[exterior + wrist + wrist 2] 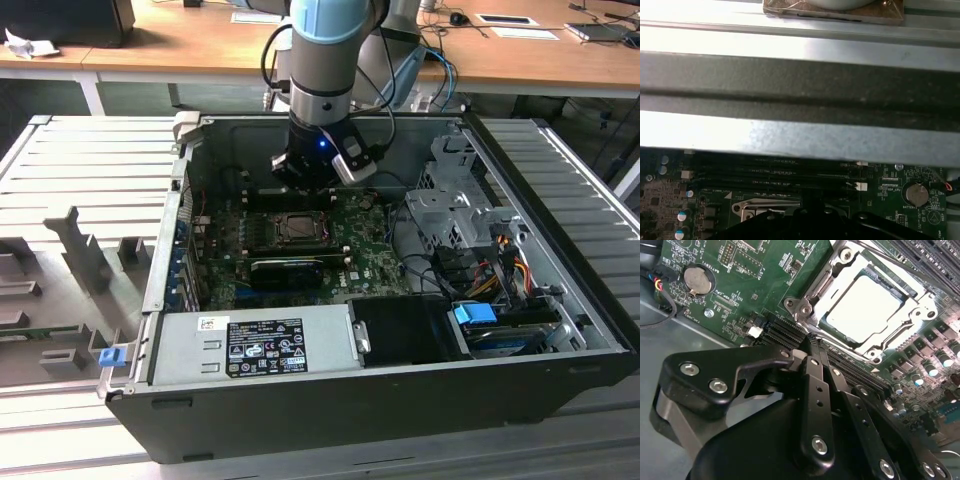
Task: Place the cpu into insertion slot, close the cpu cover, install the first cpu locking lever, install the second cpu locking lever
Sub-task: 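Install the first cpu locking lever, then install the second cpu locking lever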
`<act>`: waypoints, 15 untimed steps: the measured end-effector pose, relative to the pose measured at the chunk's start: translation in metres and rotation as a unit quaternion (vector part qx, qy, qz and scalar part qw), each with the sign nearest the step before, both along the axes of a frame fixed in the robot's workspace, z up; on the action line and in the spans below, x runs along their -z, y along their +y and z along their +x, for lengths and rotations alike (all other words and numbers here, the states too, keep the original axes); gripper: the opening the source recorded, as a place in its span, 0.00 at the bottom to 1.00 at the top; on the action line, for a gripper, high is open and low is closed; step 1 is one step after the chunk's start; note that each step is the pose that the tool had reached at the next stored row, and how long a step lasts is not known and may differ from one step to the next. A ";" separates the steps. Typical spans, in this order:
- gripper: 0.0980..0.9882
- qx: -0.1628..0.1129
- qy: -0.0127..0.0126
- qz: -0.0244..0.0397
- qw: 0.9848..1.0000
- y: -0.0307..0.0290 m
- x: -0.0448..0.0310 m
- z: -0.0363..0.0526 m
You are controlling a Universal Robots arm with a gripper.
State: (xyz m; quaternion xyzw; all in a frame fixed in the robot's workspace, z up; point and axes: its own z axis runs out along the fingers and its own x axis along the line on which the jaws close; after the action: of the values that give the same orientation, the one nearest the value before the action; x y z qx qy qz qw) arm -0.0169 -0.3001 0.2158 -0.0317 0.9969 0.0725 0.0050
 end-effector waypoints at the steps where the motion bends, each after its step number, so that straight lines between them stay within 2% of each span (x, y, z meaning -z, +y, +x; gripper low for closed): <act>1: 0.01 0.000 0.000 0.000 1.000 -0.0002 0.0000 0.0000; 11: 0.01 0.000 0.000 0.000 1.000 -0.0052 -0.0012 0.0000; 15: 0.01 0.000 0.000 0.000 1.000 -0.0055 -0.0151 0.0000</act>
State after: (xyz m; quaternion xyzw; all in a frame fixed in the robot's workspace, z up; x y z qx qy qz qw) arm -0.0169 -0.3056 0.2309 -0.0316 0.9969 0.0724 0.0050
